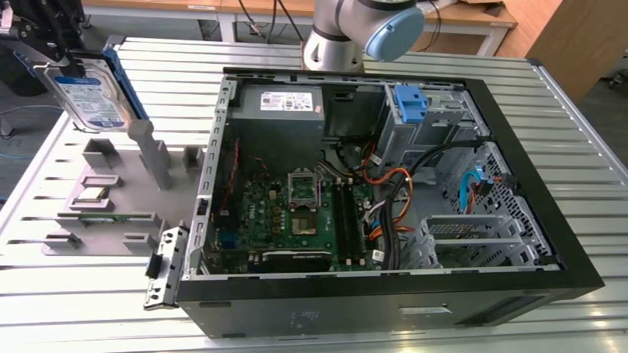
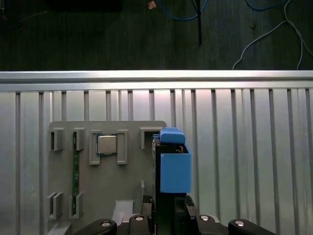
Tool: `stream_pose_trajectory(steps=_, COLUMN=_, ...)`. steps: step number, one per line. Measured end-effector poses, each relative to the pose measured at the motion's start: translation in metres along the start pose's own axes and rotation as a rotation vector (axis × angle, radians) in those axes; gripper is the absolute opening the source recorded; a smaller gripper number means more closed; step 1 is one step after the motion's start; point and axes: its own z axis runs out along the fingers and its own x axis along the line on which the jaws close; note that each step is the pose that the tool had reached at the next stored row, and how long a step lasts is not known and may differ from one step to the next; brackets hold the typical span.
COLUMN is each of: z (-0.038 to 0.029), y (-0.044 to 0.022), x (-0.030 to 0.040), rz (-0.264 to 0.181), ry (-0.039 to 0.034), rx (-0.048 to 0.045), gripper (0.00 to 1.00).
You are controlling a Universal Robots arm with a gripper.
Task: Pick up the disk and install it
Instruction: 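Pick up the disk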
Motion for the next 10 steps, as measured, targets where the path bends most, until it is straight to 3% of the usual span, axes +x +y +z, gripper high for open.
stream_pose_trajectory(steps=10, z=-0.0095, y=0.0003, x=-0.0009, rz=0.000, ry=-0.0034, rx=-0.0001, gripper=0.35)
